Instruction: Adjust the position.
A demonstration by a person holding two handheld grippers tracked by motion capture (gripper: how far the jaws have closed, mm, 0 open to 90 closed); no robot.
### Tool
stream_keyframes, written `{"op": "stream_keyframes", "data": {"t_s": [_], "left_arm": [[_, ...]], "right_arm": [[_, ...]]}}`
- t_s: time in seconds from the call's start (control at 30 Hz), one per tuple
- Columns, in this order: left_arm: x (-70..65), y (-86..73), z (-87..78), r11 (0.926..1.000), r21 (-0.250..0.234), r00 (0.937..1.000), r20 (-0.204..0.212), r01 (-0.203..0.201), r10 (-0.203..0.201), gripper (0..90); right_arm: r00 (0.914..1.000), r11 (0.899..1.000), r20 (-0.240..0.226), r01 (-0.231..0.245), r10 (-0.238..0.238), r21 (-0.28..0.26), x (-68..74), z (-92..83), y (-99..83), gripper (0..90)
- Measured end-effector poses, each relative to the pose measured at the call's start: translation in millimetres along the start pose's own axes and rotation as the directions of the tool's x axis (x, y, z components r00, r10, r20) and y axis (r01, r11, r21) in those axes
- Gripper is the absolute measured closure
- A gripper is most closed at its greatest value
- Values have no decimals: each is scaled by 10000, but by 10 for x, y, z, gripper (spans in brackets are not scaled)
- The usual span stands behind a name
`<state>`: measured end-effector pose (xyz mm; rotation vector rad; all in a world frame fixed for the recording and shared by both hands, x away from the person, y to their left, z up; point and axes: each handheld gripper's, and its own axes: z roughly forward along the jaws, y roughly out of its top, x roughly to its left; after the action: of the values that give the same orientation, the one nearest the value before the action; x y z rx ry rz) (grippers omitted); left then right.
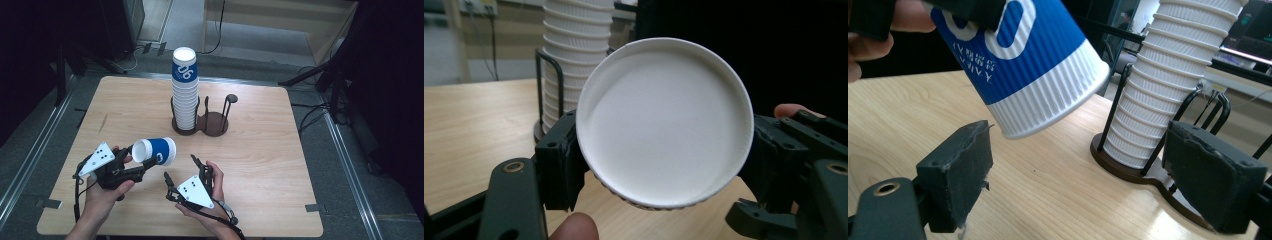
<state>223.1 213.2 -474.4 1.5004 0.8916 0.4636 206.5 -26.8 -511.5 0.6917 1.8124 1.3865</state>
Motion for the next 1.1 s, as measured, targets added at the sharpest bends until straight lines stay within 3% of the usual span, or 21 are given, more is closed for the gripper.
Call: {"op": "stream_keyframes", "data": {"t_s": [0.13, 0.27, 0.33, 0.43, 0.5, 0.6, 0.73, 0.77, 0.83, 0.97, 1.03, 1.07, 1.1], "left_arm": [[21, -32, 2, 9979, -650, 9999, -147, 75, -84, 290], [67, -64, 12, 9963, -845, 9996, -223, 160, -179, 289], [79, -76, 11, 9953, -951, 9992, -332, 194, -226, 289], [80, -88, 18, 9943, -1052, 9988, -459, 144, -193, 289], [75, -98, 24, 9940, -1087, 9987, -467, 133, -185, 289], [66, -115, 36, 9926, -1202, 9987, -455, 163, -219, 289], [64, -135, 51, 9909, -1341, 9987, -464, 125, -189, 289], [63, -137, 52, 9910, -1337, 9987, -472, 114, -179, 288], [56, -143, 60, 9903, -1383, 9988, -445, 140, -203, 288], [39, -163, 78, 9901, -1401, 9989, -450, 35, -99, 288], [29, -177, 90, 9901, -1402, 9991, -408, 24, -81, 288], [24, -184, 98, 9898, -1423, 9992, -400, 32, -90, 287], [19, -190, 104, 9896, -1435, 9993, -370, 49, -103, 287]], "right_arm": [[9969, 9968, -102, -773, 775, 192, -32, -7, 31, 153], [9869, 9857, 0, -1612, 1614, 485, -71, -22, 71, 190], [9796, 9770, 101, -2009, 2007, 710, -93, -23, 90, 182], [9594, 9532, 359, -2821, 2798, 1086, -119, -23, 117, 119], [9416, 9363, 985, -3321, 3220, 1144, -132, -28, 137, 99], [9083, 9029, 1165, -4142, 4018, 1153, -166, -16, 184, 92], [8834, 8797, 1155, -4652, 4542, 984, -173, -1, 232, 81], [8692, 8651, 1125, -4919, 4815, 980, -172, 5, 245, 74], [8525, 8472, 923, -5220, 5145, 989, -183, 16, 255, 37], [8014, 7976, 990, -5973, 5898, 835, -198, 36, 290, 32], [7688, 7653, 993, -6389, 6318, 776, -195, 52, 313, 32], [7625, 7592, 996, -6465, 6393, 751, -195, 61, 319, 32], [7496, 7466, 1024, -6613, 6539, 726, -193, 70, 329, 32]]}}
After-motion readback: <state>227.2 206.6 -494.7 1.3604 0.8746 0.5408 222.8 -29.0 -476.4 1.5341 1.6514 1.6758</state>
